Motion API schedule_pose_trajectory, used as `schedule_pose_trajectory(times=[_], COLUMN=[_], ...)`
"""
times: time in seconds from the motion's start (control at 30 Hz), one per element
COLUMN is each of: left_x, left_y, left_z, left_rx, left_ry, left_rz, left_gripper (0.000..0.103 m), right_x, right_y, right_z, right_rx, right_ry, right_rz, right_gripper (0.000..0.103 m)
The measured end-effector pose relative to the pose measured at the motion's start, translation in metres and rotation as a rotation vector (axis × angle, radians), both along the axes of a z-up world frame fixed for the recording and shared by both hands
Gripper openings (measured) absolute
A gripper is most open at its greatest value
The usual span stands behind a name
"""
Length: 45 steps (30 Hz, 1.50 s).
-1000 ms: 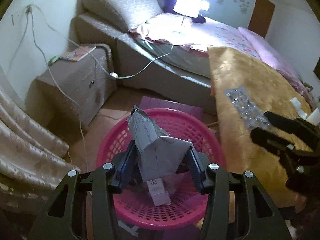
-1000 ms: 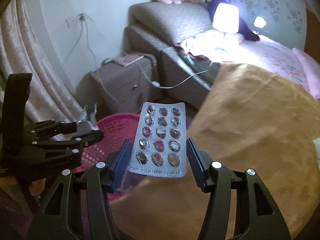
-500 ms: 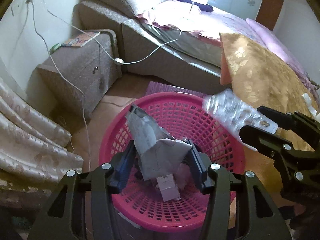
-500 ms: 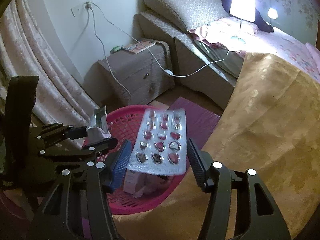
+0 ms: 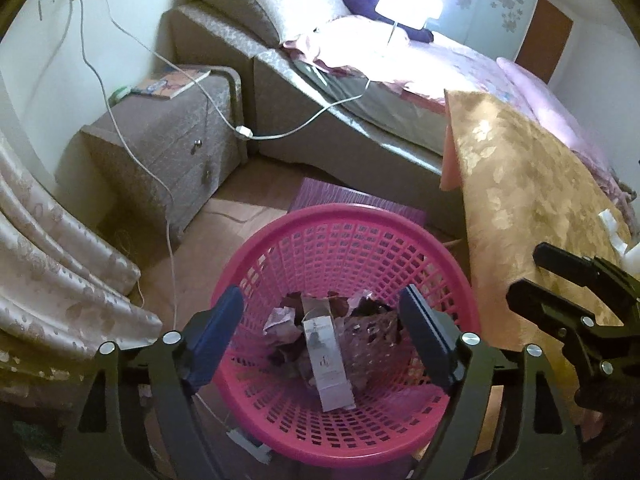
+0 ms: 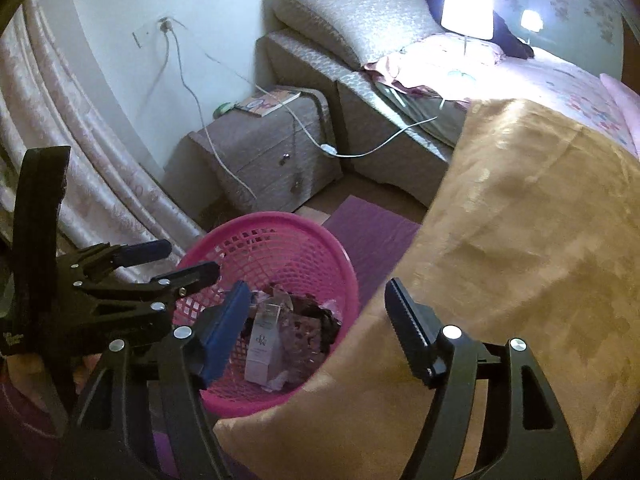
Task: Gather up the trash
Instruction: 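Move both tools back over the bed toward the tissue and foam block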
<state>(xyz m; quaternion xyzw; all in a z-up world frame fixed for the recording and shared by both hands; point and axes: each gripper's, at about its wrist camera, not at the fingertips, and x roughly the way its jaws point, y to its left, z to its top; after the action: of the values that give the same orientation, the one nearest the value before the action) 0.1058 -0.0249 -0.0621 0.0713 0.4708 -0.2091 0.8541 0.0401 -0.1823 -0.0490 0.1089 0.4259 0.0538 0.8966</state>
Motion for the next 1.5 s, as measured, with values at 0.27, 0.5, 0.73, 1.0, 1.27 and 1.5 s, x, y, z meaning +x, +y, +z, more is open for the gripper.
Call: schedule_pose_trajectory(times=[0.27,0.5,0.73,1.0,1.27,1.5], left_x=[-0.017,-0.034,-0.053,-0.072,-0.092,-0.105], left_y=[-0.016,-0.033,-0.063,-0.109,-0.178,-0.238], left_z=[0.013,0.020,0.022,0.023,0.025,0.020], left_rx=[0.027,0.010,0.004,0.032,0.022,-0.016], left_ry=[-0.098,-0.137,-0.148,-0.164,-0.174,-0.124], left_rz=[-0.046,-0.105,-0.192,-0.306,-0.432,-0.522], left_gripper=[0.080,0.081,0.081,0.081,0.081,0.081], right_x=[-0.027,-0.060,-0.104,-0.157,-0.200,-0.224], right_y=[-0.021,-0.052,-0.101,-0.160,-0.196,-0.224], right_z=[0.006,0.010,0.011,0.005,0.005,-0.002], right_rx=[-0.027,-0.037,-0.058,-0.065,-0.130,-0.131], right_ry=[-0.034,-0.060,-0.074,-0.066,-0.066,-0.052], right_rz=[-0.077,-0.192,-0.350,-0.538,-0.682,-0.761], right_gripper=[0.075,0.076,0.078,0.080,0.080,0.081])
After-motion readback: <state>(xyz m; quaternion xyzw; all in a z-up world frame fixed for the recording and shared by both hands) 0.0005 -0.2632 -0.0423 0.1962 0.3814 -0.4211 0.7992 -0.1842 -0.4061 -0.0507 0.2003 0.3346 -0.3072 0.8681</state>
